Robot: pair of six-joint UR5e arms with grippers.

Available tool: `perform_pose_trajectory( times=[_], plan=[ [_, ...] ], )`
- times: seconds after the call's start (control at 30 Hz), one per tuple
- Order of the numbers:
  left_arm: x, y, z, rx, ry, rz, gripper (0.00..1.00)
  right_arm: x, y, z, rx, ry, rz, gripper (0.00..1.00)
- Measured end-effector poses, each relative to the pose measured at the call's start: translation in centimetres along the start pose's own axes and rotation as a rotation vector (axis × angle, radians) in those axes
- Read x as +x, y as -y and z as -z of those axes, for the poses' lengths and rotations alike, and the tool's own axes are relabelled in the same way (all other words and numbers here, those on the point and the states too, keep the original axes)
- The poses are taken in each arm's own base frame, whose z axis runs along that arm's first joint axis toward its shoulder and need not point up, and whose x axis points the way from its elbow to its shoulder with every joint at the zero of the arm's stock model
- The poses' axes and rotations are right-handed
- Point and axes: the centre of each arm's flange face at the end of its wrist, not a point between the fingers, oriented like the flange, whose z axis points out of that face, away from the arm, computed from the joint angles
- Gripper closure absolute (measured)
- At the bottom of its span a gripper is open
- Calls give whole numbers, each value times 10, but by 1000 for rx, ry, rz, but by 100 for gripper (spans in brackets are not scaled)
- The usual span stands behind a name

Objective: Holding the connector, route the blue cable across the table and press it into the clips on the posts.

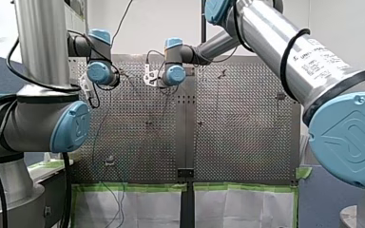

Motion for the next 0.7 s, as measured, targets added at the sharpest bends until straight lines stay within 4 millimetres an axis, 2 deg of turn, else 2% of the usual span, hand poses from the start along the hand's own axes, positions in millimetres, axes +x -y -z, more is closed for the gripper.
perform_pose_trajectory(
  times=[0.37, 0.7],
  plan=[
    [0, 25, 2, 86, 36, -81, 0, -1, -8, -3, -10, 0, -1, 100],
    [0, 47, -25, 109, 107, -144, 0, -4, -12, -4, -13, 3, 0, 100]
  ],
)
